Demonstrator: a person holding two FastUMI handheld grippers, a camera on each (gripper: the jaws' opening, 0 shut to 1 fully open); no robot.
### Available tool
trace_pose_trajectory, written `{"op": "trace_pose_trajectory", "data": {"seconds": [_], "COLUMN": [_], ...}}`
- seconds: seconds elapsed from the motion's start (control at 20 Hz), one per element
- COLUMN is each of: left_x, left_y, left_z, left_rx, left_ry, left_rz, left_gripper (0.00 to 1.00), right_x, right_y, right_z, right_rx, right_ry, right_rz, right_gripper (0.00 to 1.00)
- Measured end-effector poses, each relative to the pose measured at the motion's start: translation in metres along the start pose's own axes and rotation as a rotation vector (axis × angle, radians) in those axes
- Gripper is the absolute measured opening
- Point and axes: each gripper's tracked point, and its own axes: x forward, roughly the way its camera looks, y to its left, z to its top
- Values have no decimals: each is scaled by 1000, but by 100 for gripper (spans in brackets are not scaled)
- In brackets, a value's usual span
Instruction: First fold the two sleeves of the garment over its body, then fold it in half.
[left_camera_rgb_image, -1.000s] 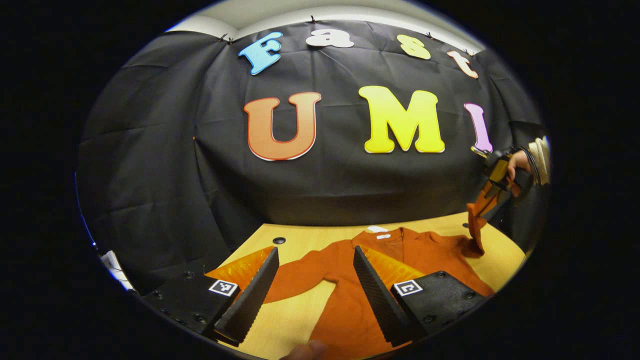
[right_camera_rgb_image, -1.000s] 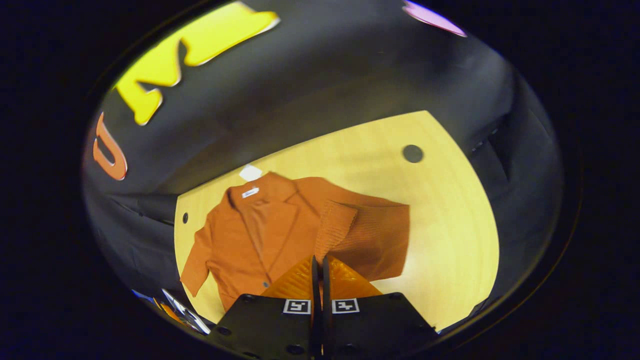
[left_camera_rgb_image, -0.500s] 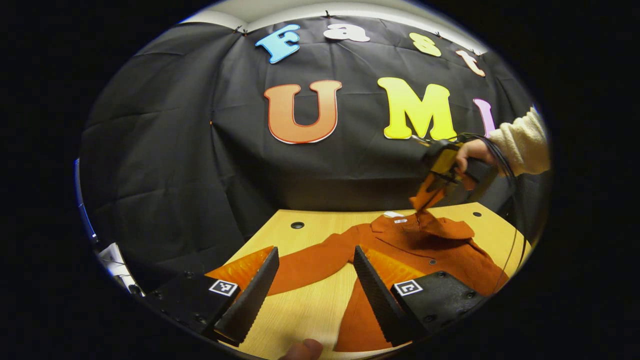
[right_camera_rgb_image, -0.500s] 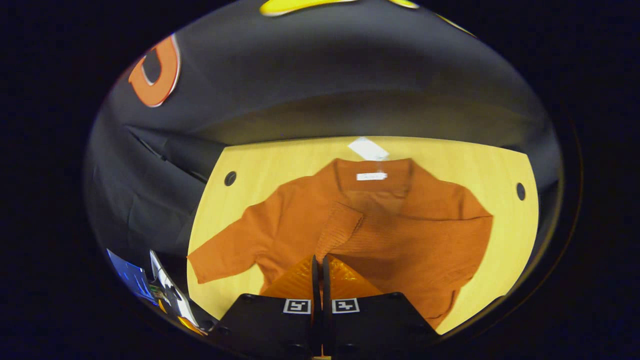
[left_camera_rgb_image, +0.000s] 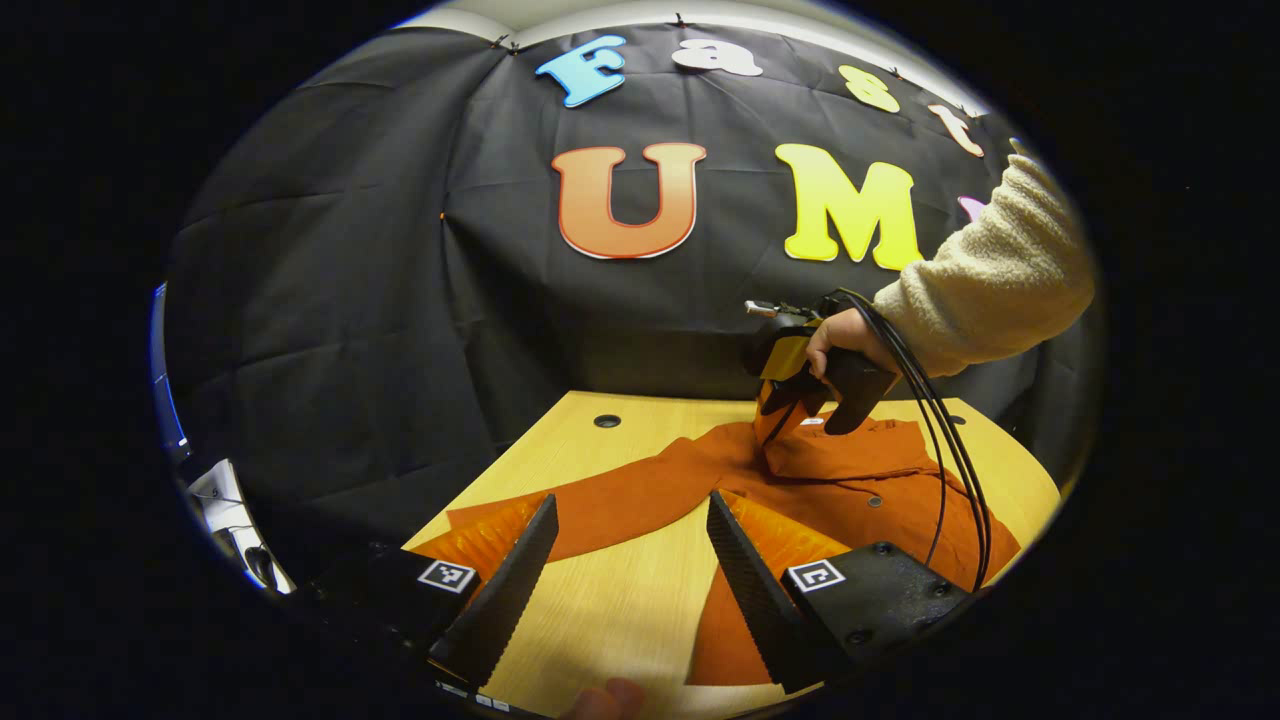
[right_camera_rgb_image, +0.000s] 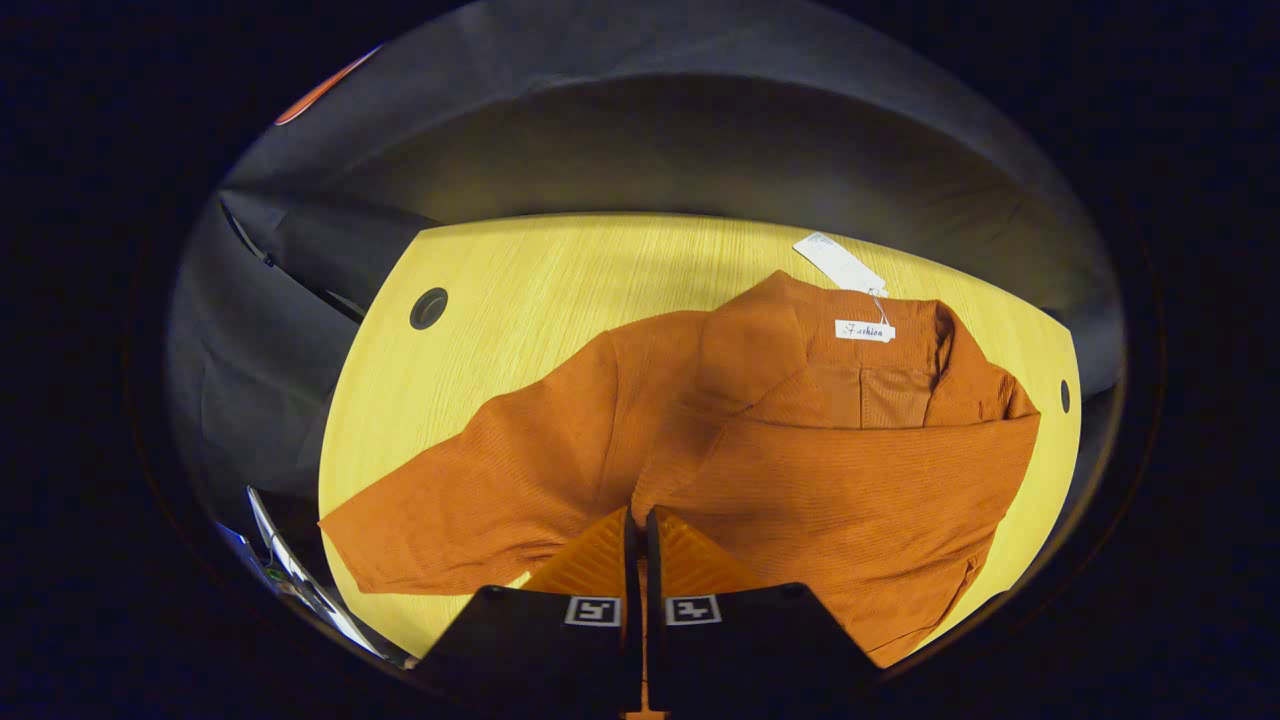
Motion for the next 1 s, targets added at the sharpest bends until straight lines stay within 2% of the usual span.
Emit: {"op": "trace_pose_trajectory", "data": {"seconds": [0.1, 0.2, 0.25, 0.55, 0.65, 0.7, 0.85, 0.9, 1.0], "left_x": [0, 0, 0, 22, 38, 49, 80, 91, 107], "left_y": [11, 21, 24, 55, 78, 91, 125, 141, 173], "left_z": [-5, -12, -14, -25, -32, -36, -53, -60, -85], "left_rx": [-23, -25, -22, -38, -56, -73, -171, -216, -285], "left_ry": [15, 28, 31, 71, 109, 137, 215, 229, 332], "left_rz": [18, 35, 42, 122, 186, 218, 291, 315, 399], "left_gripper": [98, 97, 98, 97, 98, 97, 98, 98, 98], "right_x": [-4, -10, -11, -54, -79, -92, -137, -152, -180], "right_y": [4, 9, 4, 1, -9, -17, -45, -57, -80], "right_z": [2, 7, 8, 12, 10, 7, -8, -17, -53], "right_rx": [32, 64, 69, 82, 48, 21, -62, -72, -74], "right_ry": [-16, -32, -43, -128, -186, -213, -296, -326, -373], "right_rz": [17, 55, 50, 134, 149, 149, 139, 123, 116], "right_gripper": [2, 10, 10, 79, 94, 97, 94, 97, 94]}}
